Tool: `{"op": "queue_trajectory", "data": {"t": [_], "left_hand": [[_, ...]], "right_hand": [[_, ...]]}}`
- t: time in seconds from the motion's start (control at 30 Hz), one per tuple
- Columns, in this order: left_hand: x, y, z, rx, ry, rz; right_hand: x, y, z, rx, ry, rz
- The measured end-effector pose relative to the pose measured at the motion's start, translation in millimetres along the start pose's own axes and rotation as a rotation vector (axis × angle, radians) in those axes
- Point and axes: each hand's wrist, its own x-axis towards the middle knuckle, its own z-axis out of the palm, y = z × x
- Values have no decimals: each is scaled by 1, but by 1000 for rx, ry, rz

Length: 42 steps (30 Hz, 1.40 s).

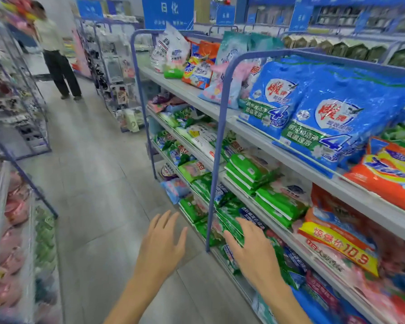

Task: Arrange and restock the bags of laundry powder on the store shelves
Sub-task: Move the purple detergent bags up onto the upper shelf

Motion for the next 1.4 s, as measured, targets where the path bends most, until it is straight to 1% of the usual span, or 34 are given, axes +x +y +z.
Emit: {"op": "queue_trajectory", "data": {"t": [0.2,0.37,0.53,0.7,0.83,1.0,1.23,1.4], "left_hand": [[68,-80,-30,-48,-11,-61],[122,-138,-45,-79,-19,-126],[188,-190,-44,-99,-47,-161],[282,-233,-40,-92,-60,-164],[366,-267,-46,-80,-62,-174],[465,-307,-60,-61,-57,-176],[589,-351,-67,-62,-56,-108],[688,-394,-66,-91,-78,-57]], "right_hand": [[82,-70,55,-30,-38,-12],[143,-112,102,-34,-77,-12],[214,-145,139,-46,-100,-40],[310,-175,172,-70,-87,-40],[398,-206,189,-32,-91,-23],[499,-249,209,-6,-79,-51],[608,-293,238,-15,-91,-11],[689,-321,268,-28,-88,64]]}}
